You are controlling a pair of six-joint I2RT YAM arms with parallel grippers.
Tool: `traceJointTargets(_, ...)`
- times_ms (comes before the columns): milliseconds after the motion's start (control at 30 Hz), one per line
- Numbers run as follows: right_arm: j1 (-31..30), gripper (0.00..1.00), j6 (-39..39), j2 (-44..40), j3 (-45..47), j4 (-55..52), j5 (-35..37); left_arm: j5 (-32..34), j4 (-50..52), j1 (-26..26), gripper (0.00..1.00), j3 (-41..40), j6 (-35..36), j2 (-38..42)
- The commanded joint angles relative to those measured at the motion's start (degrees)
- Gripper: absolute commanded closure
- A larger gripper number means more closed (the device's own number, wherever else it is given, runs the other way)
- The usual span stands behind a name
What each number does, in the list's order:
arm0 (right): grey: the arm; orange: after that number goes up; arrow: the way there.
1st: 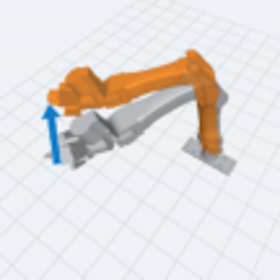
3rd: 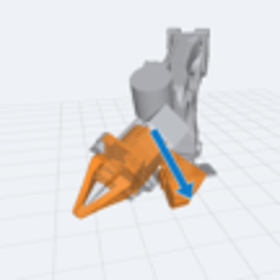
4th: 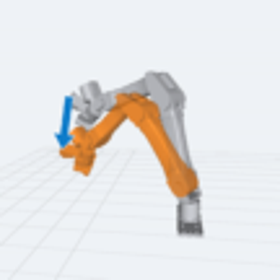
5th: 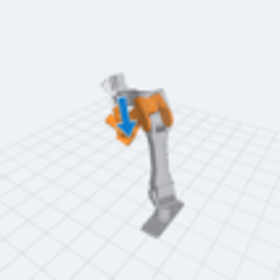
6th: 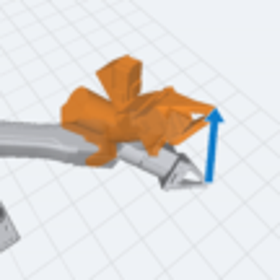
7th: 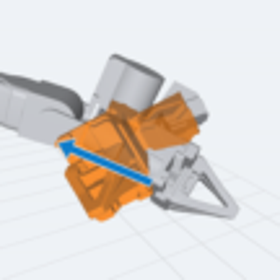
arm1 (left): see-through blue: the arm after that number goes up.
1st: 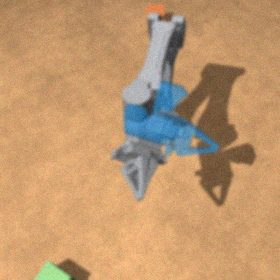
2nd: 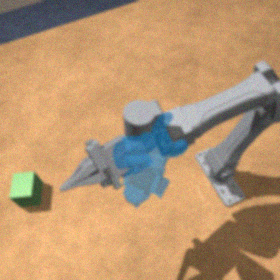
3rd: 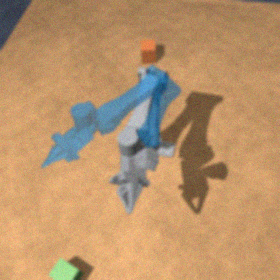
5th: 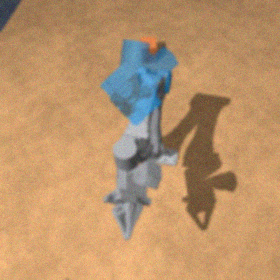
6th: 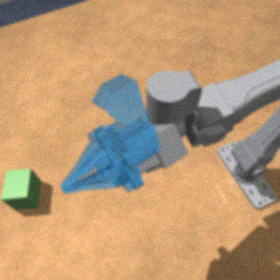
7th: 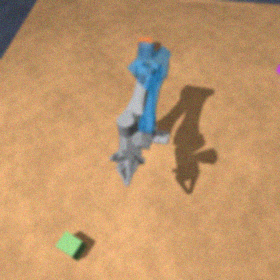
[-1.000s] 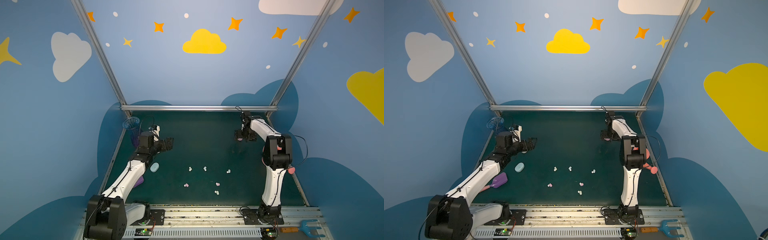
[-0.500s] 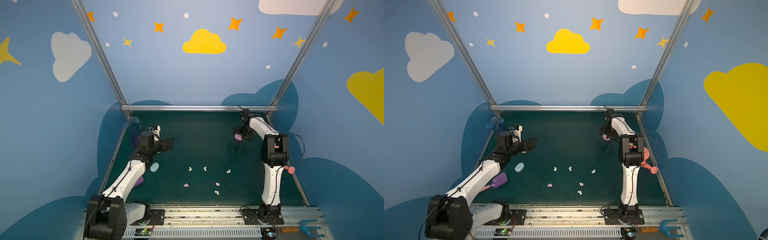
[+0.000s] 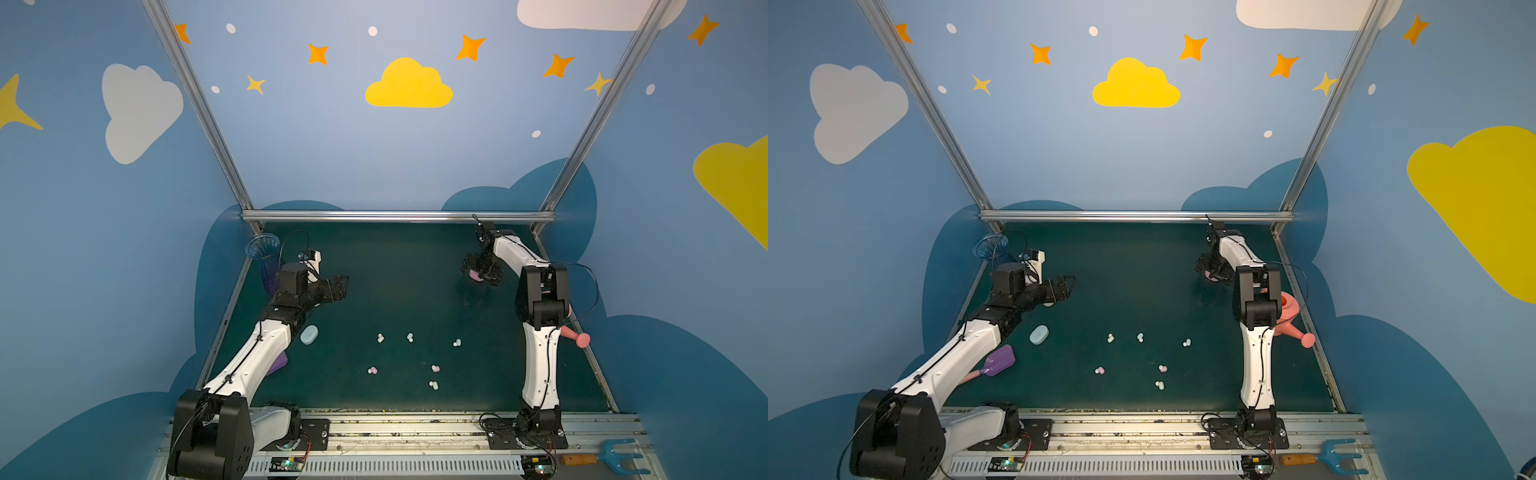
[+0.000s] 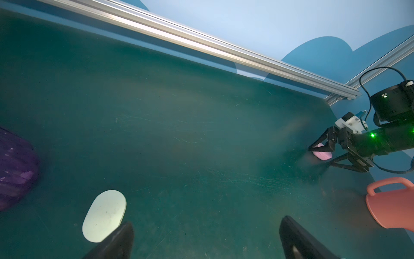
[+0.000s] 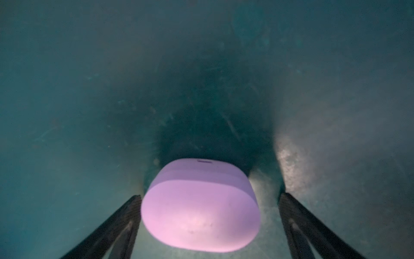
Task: Insert wireless bluetooth earbuds into charging case
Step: Pick up the charging case from the top-right of the table.
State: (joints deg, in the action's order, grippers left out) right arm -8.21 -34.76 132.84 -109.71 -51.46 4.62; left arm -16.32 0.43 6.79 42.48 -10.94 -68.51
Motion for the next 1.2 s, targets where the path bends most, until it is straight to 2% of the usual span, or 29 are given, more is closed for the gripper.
traceJointTargets(0,0.2,0.06,-1.1,1.0,-1.2,-0.9,-0.4,-0.9,-0.4,0.1,0.00,1.6,0.8,-0.1)
traceJointTargets(300,1.0,0.22,-2.5,1.7,-1.2,0.2,-1.0,-0.9,-0.4,0.1,0.00,1.6,0.9,0.0)
traceJointTargets(600,1.2,0.29,-3.0,2.4,-1.8,0.9,-2.3,-1.0,-0.4,0.1,0.00,1.6,0.9,-0.1)
traceJointTargets(833,1.3,0.39,-2.9,2.3,-1.3,0.8,-3.4,-1.0,-0.4,0.1,0.00,1.6,1.0,-0.2)
traceJointTargets(1000,1.3,0.48,-2.6,0.9,0.6,1.4,-4.2,-1.6,-0.2,0.1,0.00,1.7,1.3,-0.4)
traceJointTargets(1167,1.1,0.51,-0.6,-3.7,4.9,3.0,-6.1,-2.2,0.6,1.5,0.00,2.1,2.2,-0.6)
